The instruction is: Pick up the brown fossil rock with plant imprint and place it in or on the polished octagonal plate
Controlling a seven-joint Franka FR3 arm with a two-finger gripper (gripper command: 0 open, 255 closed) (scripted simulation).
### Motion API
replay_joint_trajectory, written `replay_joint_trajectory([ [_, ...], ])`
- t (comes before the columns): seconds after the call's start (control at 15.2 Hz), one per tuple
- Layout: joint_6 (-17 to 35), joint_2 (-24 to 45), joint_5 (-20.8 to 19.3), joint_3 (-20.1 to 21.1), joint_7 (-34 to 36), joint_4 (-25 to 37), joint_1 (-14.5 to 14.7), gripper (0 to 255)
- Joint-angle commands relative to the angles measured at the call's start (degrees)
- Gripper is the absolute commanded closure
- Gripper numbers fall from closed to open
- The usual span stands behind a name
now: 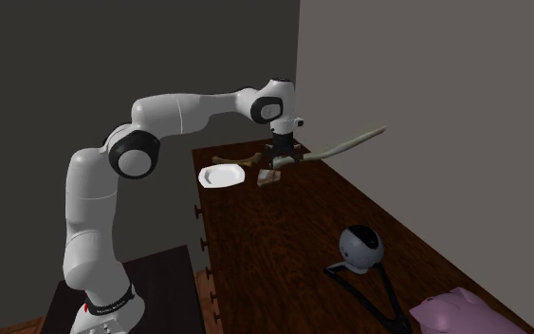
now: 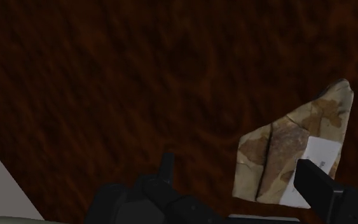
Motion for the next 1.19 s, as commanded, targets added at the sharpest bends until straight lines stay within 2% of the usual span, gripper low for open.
replay_joint_trajectory([
  [0.0, 1.49, -0.23, -0.02, 0.01, -0.03, -1.68, 0.04, 0],
  [0.46, 1.49, -0.23, -0.02, 0.01, -0.03, -1.68, 0.04, 0],
  [0.53, 1.49, -0.24, -0.02, 0.01, -0.03, -1.69, 0.04, 255],
  [1.12, 1.49, -0.24, -0.02, 0.01, -0.03, -1.69, 0.04, 255],
])
